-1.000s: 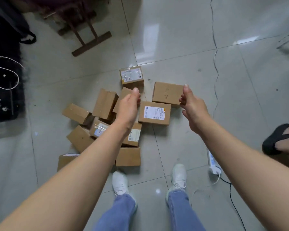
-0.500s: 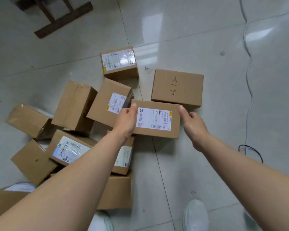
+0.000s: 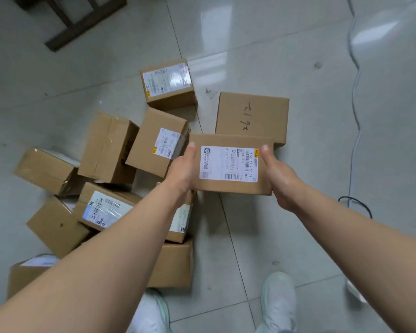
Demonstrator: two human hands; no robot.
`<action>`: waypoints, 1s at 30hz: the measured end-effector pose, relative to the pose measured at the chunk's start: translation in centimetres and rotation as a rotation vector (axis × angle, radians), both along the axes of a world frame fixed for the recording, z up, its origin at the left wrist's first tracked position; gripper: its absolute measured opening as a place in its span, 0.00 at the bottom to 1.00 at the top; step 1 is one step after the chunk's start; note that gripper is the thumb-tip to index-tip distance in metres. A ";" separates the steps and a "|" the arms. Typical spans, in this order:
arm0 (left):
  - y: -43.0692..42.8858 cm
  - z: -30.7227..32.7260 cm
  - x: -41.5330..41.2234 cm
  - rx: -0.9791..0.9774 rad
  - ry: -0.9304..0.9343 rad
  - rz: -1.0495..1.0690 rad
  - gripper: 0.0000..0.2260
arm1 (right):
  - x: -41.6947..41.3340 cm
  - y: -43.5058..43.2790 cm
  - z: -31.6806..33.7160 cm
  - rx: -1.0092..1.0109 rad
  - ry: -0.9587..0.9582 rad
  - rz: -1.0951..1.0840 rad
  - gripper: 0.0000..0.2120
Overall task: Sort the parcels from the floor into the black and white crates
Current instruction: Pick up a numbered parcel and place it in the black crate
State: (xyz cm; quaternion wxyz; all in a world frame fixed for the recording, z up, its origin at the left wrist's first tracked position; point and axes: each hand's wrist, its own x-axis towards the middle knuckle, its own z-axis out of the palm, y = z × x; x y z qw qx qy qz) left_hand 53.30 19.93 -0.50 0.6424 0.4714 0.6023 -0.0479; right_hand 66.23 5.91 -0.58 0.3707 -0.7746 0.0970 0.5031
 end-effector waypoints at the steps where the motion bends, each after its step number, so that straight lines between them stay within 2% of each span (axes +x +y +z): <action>1: 0.0 1.9 0.0 -0.019 -0.021 0.015 0.17 | 0.2 0.0 2.1 0.007 0.001 0.005 0.26; 3: 0.1 6.2 0.0 -0.034 -0.061 0.039 0.19 | 0.6 0.4 6.7 0.018 -0.016 0.008 0.23; 6: 0.7 13.8 0.3 -0.006 -0.115 0.070 0.21 | 1.3 1.6 14.3 0.040 -0.097 0.021 0.26; 9: 1.9 22.2 0.2 0.035 -0.169 0.122 0.22 | 1.7 3.4 22.7 0.116 -0.197 0.006 0.24; 13: 3.9 33.5 -1.1 0.096 -0.223 0.218 0.23 | 1.4 5.6 33.6 0.195 -0.258 0.010 0.26; 20: 7.9 52.1 -5.1 0.254 -0.403 0.352 0.19 | -1.7 10.8 52.8 0.479 -0.387 -0.014 0.23; 27: 9.9 66.3 -11.9 0.403 -0.490 0.406 0.18 | -8.4 12.2 66.1 0.683 -0.478 -0.003 0.23; 30: 9.4 70.6 -15.1 0.453 -0.544 0.413 0.20 | -11.4 12.7 70.2 0.727 -0.505 -0.024 0.18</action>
